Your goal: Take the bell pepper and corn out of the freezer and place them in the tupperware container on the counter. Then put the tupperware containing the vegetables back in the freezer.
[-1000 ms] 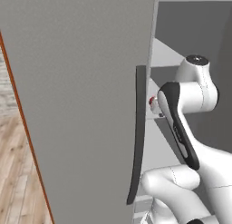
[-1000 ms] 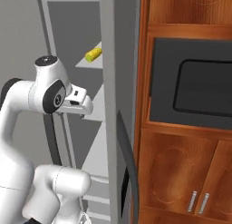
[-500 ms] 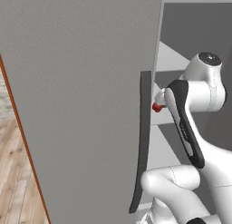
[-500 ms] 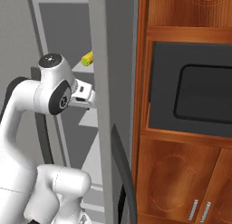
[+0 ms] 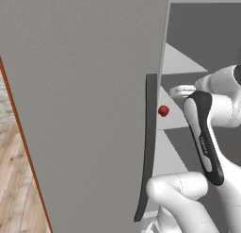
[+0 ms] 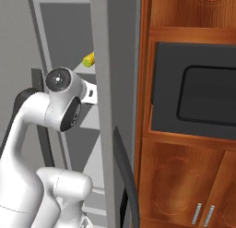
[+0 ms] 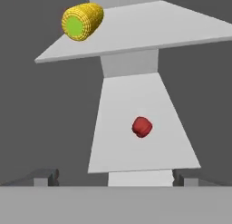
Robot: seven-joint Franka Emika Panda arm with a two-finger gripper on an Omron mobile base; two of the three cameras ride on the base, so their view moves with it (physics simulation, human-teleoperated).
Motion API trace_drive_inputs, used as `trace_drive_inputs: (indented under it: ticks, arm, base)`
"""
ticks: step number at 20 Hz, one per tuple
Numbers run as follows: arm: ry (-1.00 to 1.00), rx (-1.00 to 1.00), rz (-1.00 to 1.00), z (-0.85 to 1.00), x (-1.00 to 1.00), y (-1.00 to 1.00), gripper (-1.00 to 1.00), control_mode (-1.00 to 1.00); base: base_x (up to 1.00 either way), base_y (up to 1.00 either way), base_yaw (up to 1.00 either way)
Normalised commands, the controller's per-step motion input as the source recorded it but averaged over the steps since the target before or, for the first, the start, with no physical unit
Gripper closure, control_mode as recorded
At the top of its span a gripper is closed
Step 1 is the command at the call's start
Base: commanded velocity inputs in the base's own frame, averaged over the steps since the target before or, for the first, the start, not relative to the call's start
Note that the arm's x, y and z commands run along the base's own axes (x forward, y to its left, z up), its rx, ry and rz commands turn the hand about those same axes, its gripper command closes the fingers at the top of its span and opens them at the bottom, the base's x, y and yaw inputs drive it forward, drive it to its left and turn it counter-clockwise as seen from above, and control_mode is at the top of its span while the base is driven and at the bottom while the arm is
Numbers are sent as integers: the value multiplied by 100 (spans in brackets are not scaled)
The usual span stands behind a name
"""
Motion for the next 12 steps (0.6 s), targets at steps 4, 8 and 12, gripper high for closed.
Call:
trace_drive_inputs:
  ticks: [4, 8, 12]
  arm:
    - [0, 15, 4, 92, 18, 0, -100, -100]
    - [0, 14, 5, 93, 15, 0, -100, -100]
    - [6, 11, 3, 41, 54, 4, -100, -100]
  base:
    - [0, 0, 0]
    - [0, 0, 0]
    - [0, 0, 0]
